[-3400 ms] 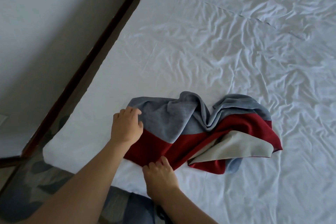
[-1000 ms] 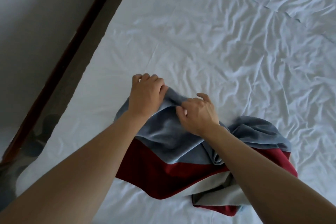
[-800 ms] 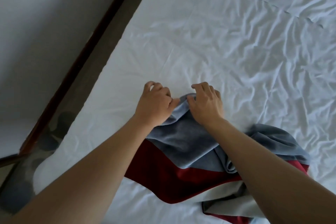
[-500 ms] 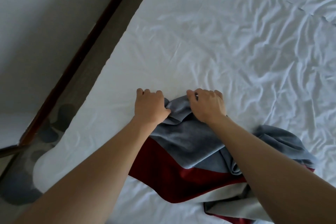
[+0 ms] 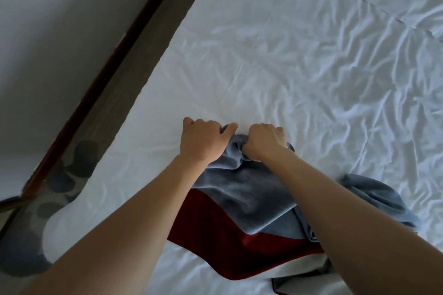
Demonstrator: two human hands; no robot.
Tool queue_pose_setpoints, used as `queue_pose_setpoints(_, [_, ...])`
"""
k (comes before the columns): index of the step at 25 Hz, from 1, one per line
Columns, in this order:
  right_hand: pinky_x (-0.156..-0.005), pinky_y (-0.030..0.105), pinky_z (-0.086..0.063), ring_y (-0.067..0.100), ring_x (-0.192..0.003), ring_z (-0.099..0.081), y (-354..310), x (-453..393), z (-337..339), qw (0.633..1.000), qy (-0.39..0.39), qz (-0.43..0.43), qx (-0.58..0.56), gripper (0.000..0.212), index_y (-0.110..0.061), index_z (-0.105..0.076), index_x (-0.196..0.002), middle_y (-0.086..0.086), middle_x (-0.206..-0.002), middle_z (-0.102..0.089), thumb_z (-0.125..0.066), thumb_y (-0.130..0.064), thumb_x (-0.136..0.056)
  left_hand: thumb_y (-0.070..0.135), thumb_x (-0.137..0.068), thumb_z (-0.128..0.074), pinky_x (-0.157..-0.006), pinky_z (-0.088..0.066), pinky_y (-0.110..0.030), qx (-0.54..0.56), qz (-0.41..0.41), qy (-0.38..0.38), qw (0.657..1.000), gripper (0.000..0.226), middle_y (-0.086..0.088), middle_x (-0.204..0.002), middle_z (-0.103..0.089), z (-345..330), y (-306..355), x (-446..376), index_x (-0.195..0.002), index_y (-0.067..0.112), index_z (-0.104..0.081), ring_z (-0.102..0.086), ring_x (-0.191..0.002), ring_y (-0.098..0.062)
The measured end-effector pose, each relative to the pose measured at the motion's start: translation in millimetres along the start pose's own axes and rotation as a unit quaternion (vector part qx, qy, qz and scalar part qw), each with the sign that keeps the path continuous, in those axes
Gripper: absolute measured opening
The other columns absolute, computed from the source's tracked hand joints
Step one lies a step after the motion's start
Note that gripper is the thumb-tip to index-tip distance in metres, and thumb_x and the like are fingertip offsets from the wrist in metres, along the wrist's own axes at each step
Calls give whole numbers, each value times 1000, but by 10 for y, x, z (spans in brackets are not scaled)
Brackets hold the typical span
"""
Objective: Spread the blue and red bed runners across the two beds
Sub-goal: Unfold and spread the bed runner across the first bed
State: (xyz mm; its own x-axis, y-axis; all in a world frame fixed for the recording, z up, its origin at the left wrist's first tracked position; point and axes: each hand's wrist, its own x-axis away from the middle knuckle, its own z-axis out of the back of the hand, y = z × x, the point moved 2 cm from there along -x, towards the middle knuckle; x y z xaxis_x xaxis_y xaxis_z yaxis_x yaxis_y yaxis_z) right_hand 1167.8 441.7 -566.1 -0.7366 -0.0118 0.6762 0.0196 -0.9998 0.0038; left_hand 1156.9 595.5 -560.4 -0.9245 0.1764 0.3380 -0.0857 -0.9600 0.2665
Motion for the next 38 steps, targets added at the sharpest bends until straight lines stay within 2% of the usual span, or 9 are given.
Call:
queue_pose_setpoints(2, [-85, 35, -37, 21, -73, -53, -4, 0, 44, 998, 48, 15, -31, 14, -15, -48, -73, -4, -73, -53, -56, -23, -82, 48, -95, -37, -79, -38, -40, 83, 47, -18, 995, 51, 2, -49, -52, 38, 18, -118, -58, 18, -52, -50, -49, -18])
queue_pose_setpoints(6, [-86, 33, -37, 25, -71, -49, 99, 1, 314, 942, 277, 2, -190, 6, -14, -47, -84, -2, -74, -54, -50, -12, -89, 39, -100, -42, -80, -39, -37, 145, 77, 148, 975, 38, 6, -59, -57, 271, -210, -209, -72, 20, -58, -54, -59, -16])
queue_pose_setpoints(10, [-100, 34, -35, 21, -81, -52, 13, -88, 255, 960, 208, -9, -184, 20, -15, -57, -100, -5, -84, -56, -48, -32, -94, 44, -100, -41, -86, -39, -40, 99, 126, 33, 987, 31, 2, -77, -65, 68, -365, -145, -95, 18, -59, -61, -74, -22])
queue_pose_setpoints(13, [-74, 25, -43, 14, -64, -54, -131, -209, 359, 925, 220, -37, -308, 33, -20, -60, -77, -10, -64, -57, -51, -47, -92, 48, -97, -40, -85, -40, -41, 125, 125, 42, 983, 38, 3, -64, -60, -16, -377, -165, -78, 19, -54, -58, -63, -21])
queue_pose_setpoints(16, [-54, 19, -40, 8, -65, -59, -311, -391, 514, 913, 217, 8, -345, 17, -23, -61, -76, -11, -65, -61, -56, -31, -90, 49, -93, -45, -80, -34, -38, 207, 145, 45, 966, 38, 5, -57, -55, -21, -389, -309, -65, 24, -45, -55, -58, -16])
queue_pose_setpoints(19, [-86, 34, -47, 22, -82, -60, -324, -405, 532, 924, 254, 19, -285, 11, -20, -62, -97, -3, -87, -66, -52, -20, -91, 39, -94, -52, -80, -34, -36, 205, 155, 87, 962, 26, 9, -63, -56, -19, -365, -309, -74, 24, -49, -56, -63, -18])
queue_pose_setpoints(22, [-116, 43, -25, 30, -118, -52, -170, -329, 355, 950, 280, 14, -135, 43, -12, -51, -135, 9, -129, -57, -54, -21, -93, 40, -96, -50, -79, -34, -36, 179, 189, 129, 957, 22, 8, -70, -57, -51, -422, -212, -85, 22, -57, -54, -67, -19])
queue_pose_setpoints(30, [-102, 34, -31, 26, -85, -59, -487, -587, 373, 952, 277, 48, -118, 12, -12, -63, -98, 4, -87, -65, -55, -19, -93, 37, -99, -52, -73, -30, -34, 123, 156, 154, 968, 20, 5, -59, -50, 2, -849, -237, -87, 20, -54, -47, -55, -20])
queue_pose_setpoints(38, [-105, 38, -32, 26, -102, -56, -1539, -1060, 669, 945, 289, 130, -77, 22, -15, -60, -114, 4, -110, -63, -53, -22, -94, 49, -96, -48, -94, -31, -38, 153, 259, 139, 943, 25, 4, -73, -65, 147, -1953, -401, -95, 26, -55, -61, -74, -21])
